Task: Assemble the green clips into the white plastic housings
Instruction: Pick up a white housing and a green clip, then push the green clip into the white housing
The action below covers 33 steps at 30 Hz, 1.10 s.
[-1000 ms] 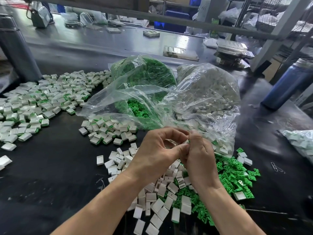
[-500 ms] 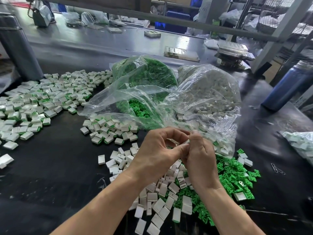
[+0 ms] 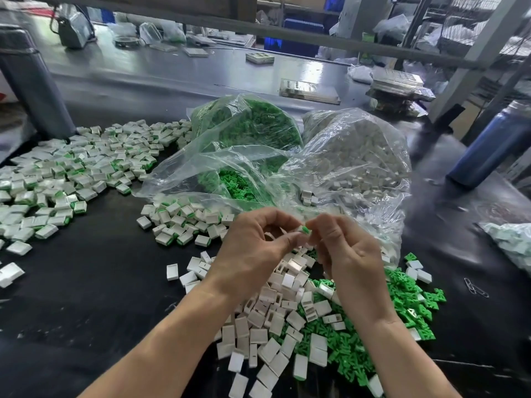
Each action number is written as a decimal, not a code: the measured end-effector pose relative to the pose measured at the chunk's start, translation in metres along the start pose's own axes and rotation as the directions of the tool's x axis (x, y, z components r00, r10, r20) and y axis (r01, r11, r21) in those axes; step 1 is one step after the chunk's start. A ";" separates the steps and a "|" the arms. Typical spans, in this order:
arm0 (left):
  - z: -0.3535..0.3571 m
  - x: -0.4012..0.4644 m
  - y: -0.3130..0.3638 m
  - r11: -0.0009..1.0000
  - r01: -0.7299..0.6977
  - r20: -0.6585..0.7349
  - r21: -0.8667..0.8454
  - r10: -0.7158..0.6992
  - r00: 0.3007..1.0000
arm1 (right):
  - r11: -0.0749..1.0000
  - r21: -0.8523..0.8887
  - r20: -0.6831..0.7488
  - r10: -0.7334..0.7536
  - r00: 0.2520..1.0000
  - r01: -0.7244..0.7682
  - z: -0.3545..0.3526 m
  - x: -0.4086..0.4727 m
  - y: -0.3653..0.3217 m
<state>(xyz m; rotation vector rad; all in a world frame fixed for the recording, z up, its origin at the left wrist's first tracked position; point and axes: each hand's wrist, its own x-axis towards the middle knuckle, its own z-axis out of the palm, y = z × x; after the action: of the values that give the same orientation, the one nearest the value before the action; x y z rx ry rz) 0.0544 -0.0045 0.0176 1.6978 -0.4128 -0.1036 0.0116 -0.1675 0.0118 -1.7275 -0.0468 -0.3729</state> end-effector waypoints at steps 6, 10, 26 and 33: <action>-0.013 0.003 -0.001 0.994 0.036 -0.015 0.104 -0.034 0.999 | 0.987 -0.151 0.016 0.052 0.999 -0.049 -0.001 0.001 0.004; -0.036 0.007 -0.005 0.952 0.111 -0.148 0.286 -0.070 0.986 | 0.975 -0.209 -0.023 0.074 0.997 -0.077 -0.013 0.003 0.008; -0.072 0.013 -0.016 0.757 0.377 -0.517 0.534 -0.061 0.854 | 0.798 -0.532 -0.042 0.309 0.950 -0.283 -0.038 0.014 0.018; -0.076 0.019 -0.021 0.718 0.431 -0.569 0.546 -0.059 0.820 | 0.751 -0.600 -0.013 0.335 0.942 -0.275 -0.033 0.011 0.010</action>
<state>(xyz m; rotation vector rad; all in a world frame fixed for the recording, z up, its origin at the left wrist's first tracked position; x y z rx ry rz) 0.0992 0.0632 0.0135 2.3868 0.2507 0.3439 0.0173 -0.2037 0.0101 -2.3354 0.3184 -0.0488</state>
